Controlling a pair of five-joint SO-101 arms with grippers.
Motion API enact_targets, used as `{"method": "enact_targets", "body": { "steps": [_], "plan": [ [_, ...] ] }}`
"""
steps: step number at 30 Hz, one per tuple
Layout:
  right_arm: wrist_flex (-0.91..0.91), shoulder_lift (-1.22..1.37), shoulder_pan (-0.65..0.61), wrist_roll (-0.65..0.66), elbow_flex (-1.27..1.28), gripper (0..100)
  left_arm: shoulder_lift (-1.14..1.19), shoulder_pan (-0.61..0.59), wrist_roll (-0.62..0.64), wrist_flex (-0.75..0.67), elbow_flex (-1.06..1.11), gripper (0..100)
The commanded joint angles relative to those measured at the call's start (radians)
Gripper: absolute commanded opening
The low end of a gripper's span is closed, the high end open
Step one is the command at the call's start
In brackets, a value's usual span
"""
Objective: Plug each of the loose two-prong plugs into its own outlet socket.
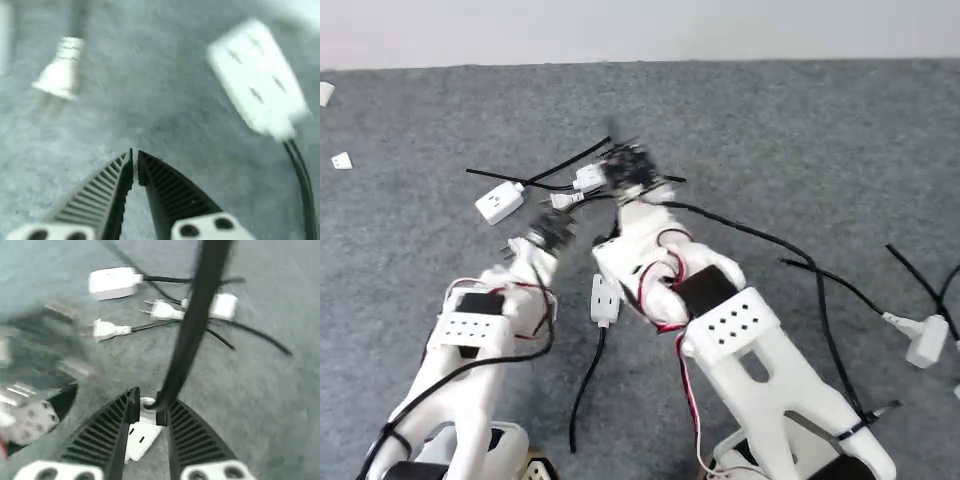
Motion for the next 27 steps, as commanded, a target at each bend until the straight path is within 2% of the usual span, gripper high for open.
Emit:
{"method": "enact_targets", "body": {
  "steps": [1,3,8,27],
  "plan": [
    [-0.031,-0.005,0.027,-0.091,0.017,0.8,-0.026,-0.077,0.302,-0.181,-0.004,1],
    [-0.036,-0.005,0.012,-0.114,0.04,0.8,-0.026,-0.107,0.374,-0.255,0.01,1],
    [-0.137,-0.005,-0.012,-0.132,0.118,0.8,-0.026,-0.121,0.407,-0.411,0.067,1],
    [-0.232,0.151,0.018,-0.129,0.114,0.8,-0.026,-0.143,0.42,-0.417,0.067,1]
  ]
}}
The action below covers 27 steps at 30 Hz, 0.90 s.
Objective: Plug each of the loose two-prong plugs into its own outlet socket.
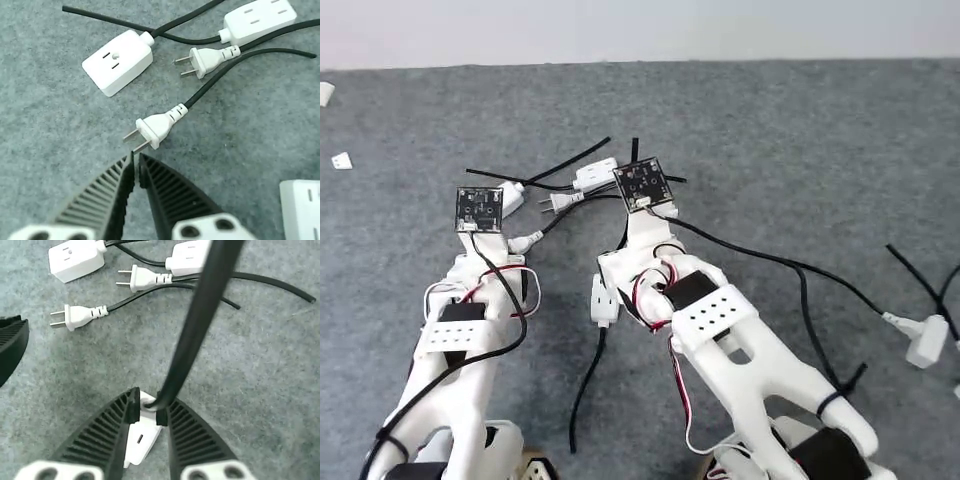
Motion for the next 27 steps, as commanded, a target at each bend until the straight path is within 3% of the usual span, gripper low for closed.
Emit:
{"method": "enact_targets", "body": {
  "steps": [1,16,27],
  "plan": [
    [-0.022,0.001,0.01,-0.012,-0.032,0.8,-0.025,-0.008,0.008,-0.023,-0.01,1],
    [-0.07,0.082,-0.004,-0.06,-0.058,0.8,-0.026,-0.009,0.006,-0.023,-0.008,1],
    [-0.005,0.097,-0.007,-0.055,-0.058,0.8,-0.026,-0.025,0.006,-0.023,-0.01,1]
  ]
}}
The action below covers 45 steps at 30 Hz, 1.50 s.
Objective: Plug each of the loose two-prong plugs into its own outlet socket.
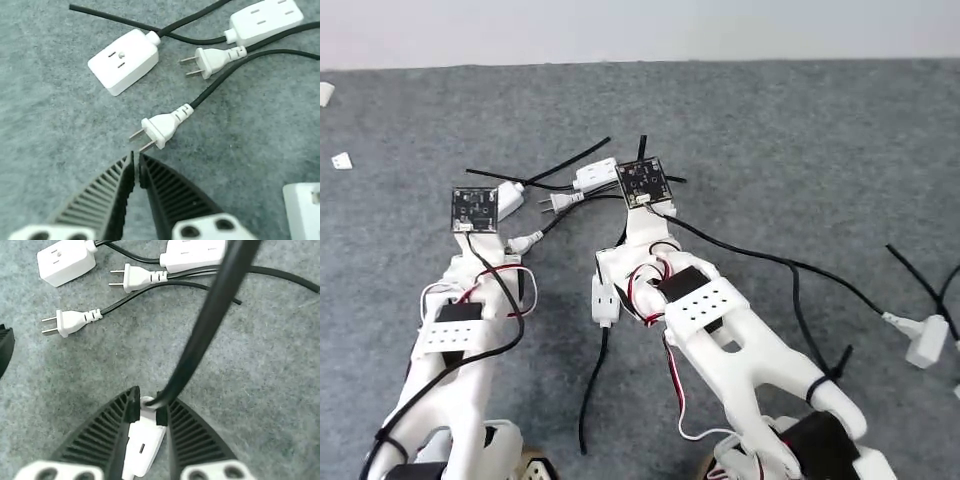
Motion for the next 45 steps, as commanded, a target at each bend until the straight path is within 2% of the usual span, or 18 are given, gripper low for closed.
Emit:
{"method": "enact_targets", "body": {
  "steps": [1,12,25,37,45],
  "plan": [
    [0.048,-0.001,-0.008,0.014,-0.035,0.8,-0.026,-0.006,0.006,-0.023,-0.01,1],
    [0.056,-0.002,-0.059,0.135,0.009,0.8,-0.026,-0.006,0.005,-0.023,-0.01,1],
    [0.099,0.007,-0.044,0.261,0.008,0.8,-0.026,-0.006,0.005,-0.021,-0.01,1],
    [0.101,0.025,-0.047,0.298,-0.002,0.8,-0.026,-0.008,0.005,-0.02,-0.01,1],
    [0.252,0.082,-0.05,0.379,-0.132,0.8,-0.026,-0.018,0.005,-0.021,-0.012,1]
  ]
}}
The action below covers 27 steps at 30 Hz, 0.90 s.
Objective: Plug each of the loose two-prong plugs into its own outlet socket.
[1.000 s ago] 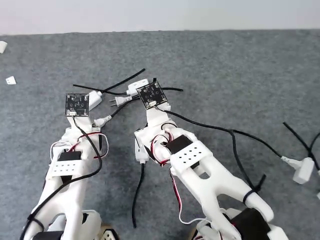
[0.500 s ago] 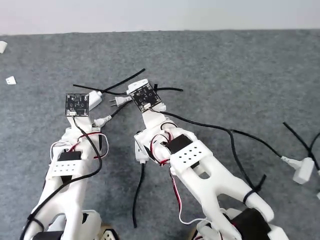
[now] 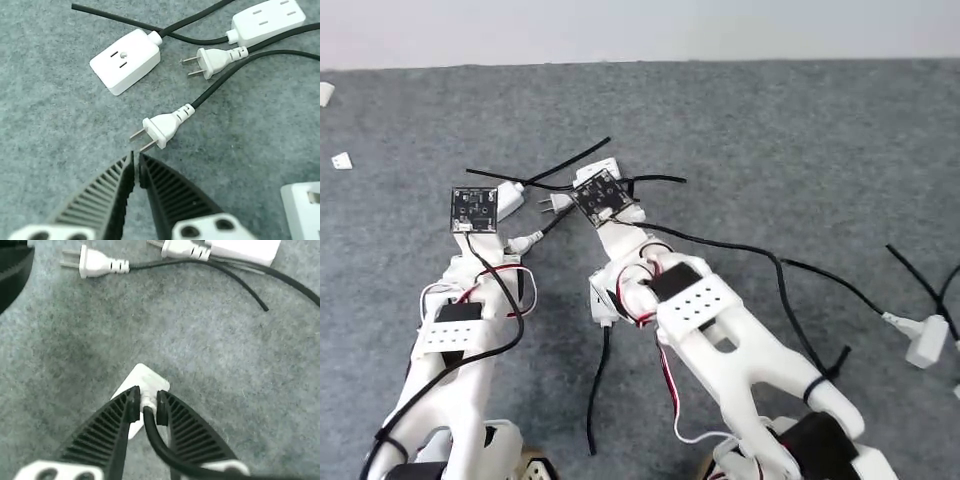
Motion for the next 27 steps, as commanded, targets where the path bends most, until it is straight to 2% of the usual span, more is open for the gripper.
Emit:
{"method": "enact_targets", "body": {
  "steps": [1,6,12,18,20,27],
  "plan": [
    [0.053,0.077,-0.008,0.029,-0.046,0.8,-0.026,-0.011,0.005,-0.021,-0.013,1],
    [0.067,0.16,-0.025,0.029,-0.11,0.8,-0.026,-0.011,0.005,-0.021,-0.013,1],
    [0.064,0.084,-0.065,0.026,-0.133,0.8,-0.026,-0.011,0.005,-0.021,-0.013,1],
    [0.065,0.004,-0.019,0.034,-0.133,0.8,-0.026,-0.011,0.005,-0.021,-0.013,1],
    [0.07,-0.012,-0.012,0.078,-0.133,0.8,-0.026,-0.011,0.005,-0.021,-0.013,1],
    [0.193,0.005,-0.015,0.107,-0.238,0.8,-0.026,-0.011,0.005,-0.021,-0.013,1]
  ]
}}
